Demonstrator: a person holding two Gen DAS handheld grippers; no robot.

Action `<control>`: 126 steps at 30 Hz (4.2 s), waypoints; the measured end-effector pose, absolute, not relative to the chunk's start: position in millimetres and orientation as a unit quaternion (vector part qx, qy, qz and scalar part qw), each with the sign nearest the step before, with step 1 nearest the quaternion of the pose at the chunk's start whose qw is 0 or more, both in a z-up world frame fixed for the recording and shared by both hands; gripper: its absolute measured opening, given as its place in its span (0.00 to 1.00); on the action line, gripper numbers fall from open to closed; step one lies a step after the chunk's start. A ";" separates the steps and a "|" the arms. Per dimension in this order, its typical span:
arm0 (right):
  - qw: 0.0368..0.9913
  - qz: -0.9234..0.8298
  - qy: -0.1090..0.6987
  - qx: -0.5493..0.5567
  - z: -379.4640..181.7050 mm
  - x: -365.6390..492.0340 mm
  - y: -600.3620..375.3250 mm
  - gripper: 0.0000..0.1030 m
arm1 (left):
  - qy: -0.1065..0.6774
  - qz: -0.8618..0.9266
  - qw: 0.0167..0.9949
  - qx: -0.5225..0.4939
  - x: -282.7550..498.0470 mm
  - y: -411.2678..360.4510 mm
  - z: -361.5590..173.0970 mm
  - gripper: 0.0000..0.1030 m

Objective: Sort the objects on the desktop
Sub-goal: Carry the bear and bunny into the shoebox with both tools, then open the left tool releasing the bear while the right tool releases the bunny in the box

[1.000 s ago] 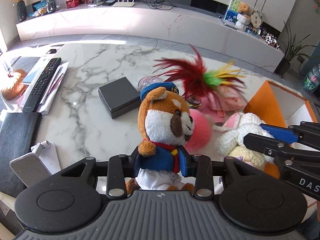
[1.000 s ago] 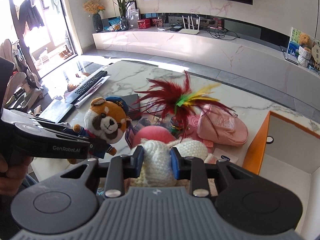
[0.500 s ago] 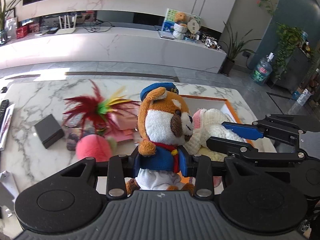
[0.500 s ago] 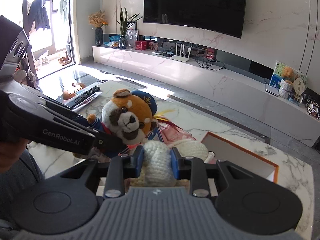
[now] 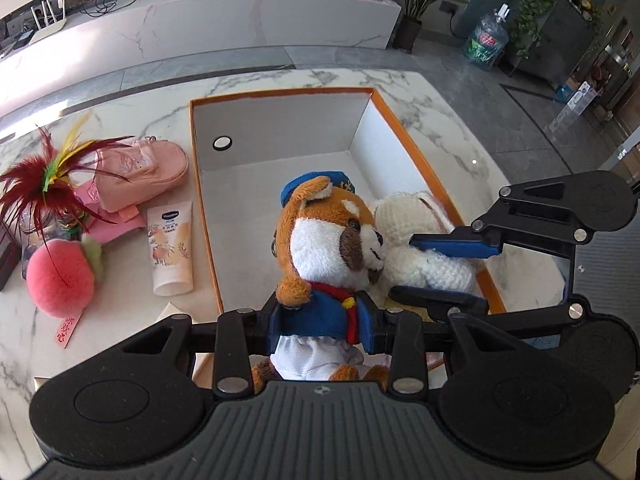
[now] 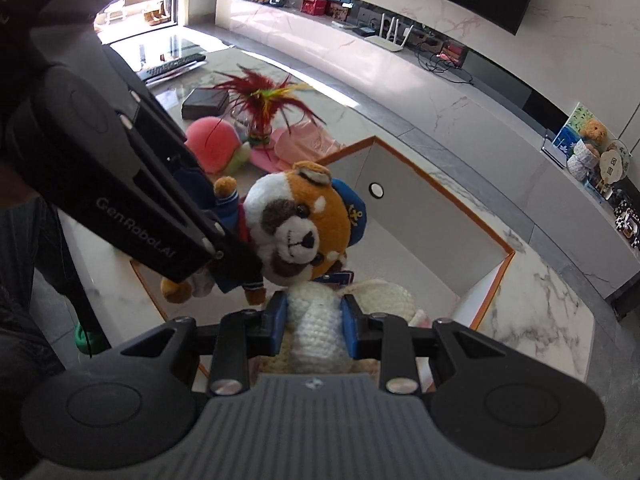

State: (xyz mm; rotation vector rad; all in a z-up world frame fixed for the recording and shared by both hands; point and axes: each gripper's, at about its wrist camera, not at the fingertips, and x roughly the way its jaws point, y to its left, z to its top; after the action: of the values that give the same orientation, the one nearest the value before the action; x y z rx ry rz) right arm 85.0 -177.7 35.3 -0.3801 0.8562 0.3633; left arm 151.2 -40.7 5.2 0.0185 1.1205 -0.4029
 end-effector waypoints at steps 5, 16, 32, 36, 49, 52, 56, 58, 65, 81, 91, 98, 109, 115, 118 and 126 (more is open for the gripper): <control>0.854 0.208 0.435 -0.193 13.3 91.2 -177.0 0.30 | 0.556 -0.172 0.813 0.030 158.0 -47.9 -12.1 0.41; 0.824 0.254 0.476 -0.172 -17.8 107.5 -177.6 0.30 | 0.572 -0.156 0.802 0.068 162.7 -55.9 -25.3 0.44; 0.825 0.258 0.483 -0.139 -16.8 98.0 -182.0 0.36 | 0.589 -0.185 0.783 0.072 155.6 -56.3 -32.8 0.49; 0.827 0.259 0.481 -0.131 -11.8 99.4 -185.6 0.38 | 0.585 -0.188 0.786 0.067 153.3 -51.4 -27.8 0.51; 0.832 0.232 0.495 -0.093 -10.4 120.8 -179.8 0.38 | 0.520 -0.169 0.837 0.008 148.2 -4.6 15.3 0.48; 0.833 0.227 0.501 -0.058 -11.7 130.7 -178.2 0.38 | 0.519 -0.159 0.839 -0.011 152.7 8.2 14.6 0.40; 0.834 0.206 0.510 -0.044 -19.6 146.8 -169.1 0.38 | 0.525 -0.159 0.836 -0.020 156.9 14.0 7.9 0.37; 0.836 0.193 0.512 -0.037 -22.4 150.8 -167.7 0.38 | 0.528 -0.166 0.832 -0.020 157.1 14.2 3.1 0.35; 0.828 0.174 0.531 -0.044 -38.5 162.1 -168.1 0.39 | 0.542 -0.189 0.818 -0.032 157.3 13.4 -11.5 0.23; 0.769 0.274 0.576 -0.043 -50.3 157.1 -157.1 0.13 | 0.547 -0.190 0.814 -0.035 162.6 12.8 -21.0 0.20; 0.819 0.222 0.526 -0.054 -9.9 139.7 -172.6 0.35 | 0.545 -0.188 0.816 -0.046 159.4 15.7 -20.2 0.20; 0.832 0.177 0.524 -0.042 10.9 119.1 -205.1 0.35 | 0.541 -0.189 0.818 -0.053 157.1 19.0 -19.1 0.20; 0.809 0.169 0.560 -0.064 -12.7 103.7 -201.0 0.29 | 0.541 -0.193 0.817 -0.048 153.4 16.4 -18.9 0.20; 0.799 0.162 0.574 -0.081 -22.6 106.4 -202.8 0.35 | 0.540 -0.193 0.818 -0.047 153.2 15.2 -18.8 0.20; 0.803 0.170 0.566 -0.075 -23.0 107.6 -201.3 0.28 | 0.540 -0.193 0.819 -0.040 152.5 14.2 -18.8 0.20; 0.812 0.220 0.522 -0.143 1.7 103.5 -180.9 0.24 | 0.540 -0.192 0.819 -0.036 151.2 13.4 -17.9 0.20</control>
State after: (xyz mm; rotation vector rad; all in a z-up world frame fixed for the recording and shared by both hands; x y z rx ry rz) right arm 103.5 -180.9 1.7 -0.3056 1.1148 0.4693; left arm 151.2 13.4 -17.9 -0.0761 1.1495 -0.4084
